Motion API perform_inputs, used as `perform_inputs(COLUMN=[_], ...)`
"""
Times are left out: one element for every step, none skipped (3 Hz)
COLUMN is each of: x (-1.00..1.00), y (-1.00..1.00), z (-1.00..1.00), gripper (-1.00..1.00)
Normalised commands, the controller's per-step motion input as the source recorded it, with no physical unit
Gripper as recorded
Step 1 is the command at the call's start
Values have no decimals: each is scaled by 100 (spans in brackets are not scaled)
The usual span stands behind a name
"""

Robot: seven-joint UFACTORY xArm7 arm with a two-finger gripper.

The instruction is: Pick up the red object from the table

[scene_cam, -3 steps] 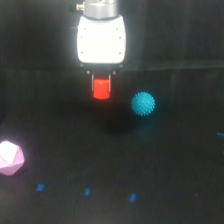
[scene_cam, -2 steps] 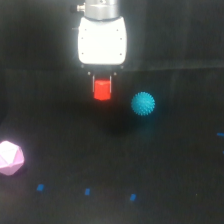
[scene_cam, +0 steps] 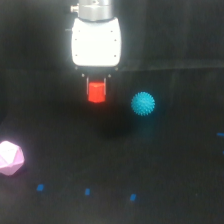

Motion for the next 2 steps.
perform_inputs(x=[67, 28], y=[-16, 14], z=[-13, -16], gripper=[-50, -100])
